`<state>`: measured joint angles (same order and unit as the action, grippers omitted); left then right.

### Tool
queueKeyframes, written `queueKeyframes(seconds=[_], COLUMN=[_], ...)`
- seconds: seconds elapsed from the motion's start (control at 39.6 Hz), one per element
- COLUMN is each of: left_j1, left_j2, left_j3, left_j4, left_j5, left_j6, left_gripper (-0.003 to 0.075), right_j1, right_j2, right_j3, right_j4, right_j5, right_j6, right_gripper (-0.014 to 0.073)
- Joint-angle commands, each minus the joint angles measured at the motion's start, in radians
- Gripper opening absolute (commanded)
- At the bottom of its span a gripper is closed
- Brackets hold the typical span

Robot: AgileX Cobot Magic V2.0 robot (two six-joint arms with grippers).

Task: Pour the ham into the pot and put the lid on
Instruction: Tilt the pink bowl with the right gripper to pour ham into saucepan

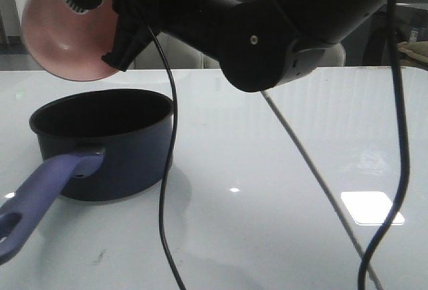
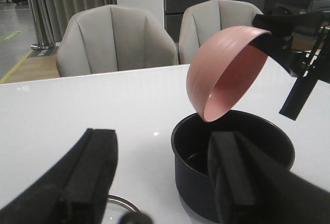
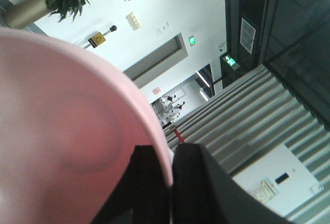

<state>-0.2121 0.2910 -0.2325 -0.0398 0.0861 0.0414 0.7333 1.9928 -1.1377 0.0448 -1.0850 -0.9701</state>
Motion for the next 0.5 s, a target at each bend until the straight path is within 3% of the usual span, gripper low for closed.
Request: queueKeyframes(seconds=[0.0,0.13,0.28,0.38,0.48], left_j1=[-0.008,-0.008,-0.008,-0.008,-0.008], left_j2=[0.004,0.004,0.004,0.004,0.004], left_j3=[-0.029,-0.029,-0.029,-0.029,-0.029], left_j4=[-0.003,-0.003,-0.003,-0.003,-0.003], left_j5=[-0.069,-0.069,-0.069,-0.069,-0.069], left_j6=[-0.001,-0.001,-0.001,-0.001,-0.001], left_gripper=[0.043,0.043,0.043,0.043,0.043], right_j1=[-0.002,-0.002,-0.002,-0.012,-0.069], right_j2=[-0.07,-0.095,-0.151,-0.216,-0.299], right_j3=[-0.022,-0.022,-0.022,-0.022,-0.022], right_j4=[0.077,0.241,0.495,0.66,0.773], right_j5=[-0.106,-0.093,-0.024,0.111,0.372], right_j6=[0.074,0.196,0.21,0.209,0.207], right_gripper=[0.0143,0.0143,0.0143,0.0143,0.0143])
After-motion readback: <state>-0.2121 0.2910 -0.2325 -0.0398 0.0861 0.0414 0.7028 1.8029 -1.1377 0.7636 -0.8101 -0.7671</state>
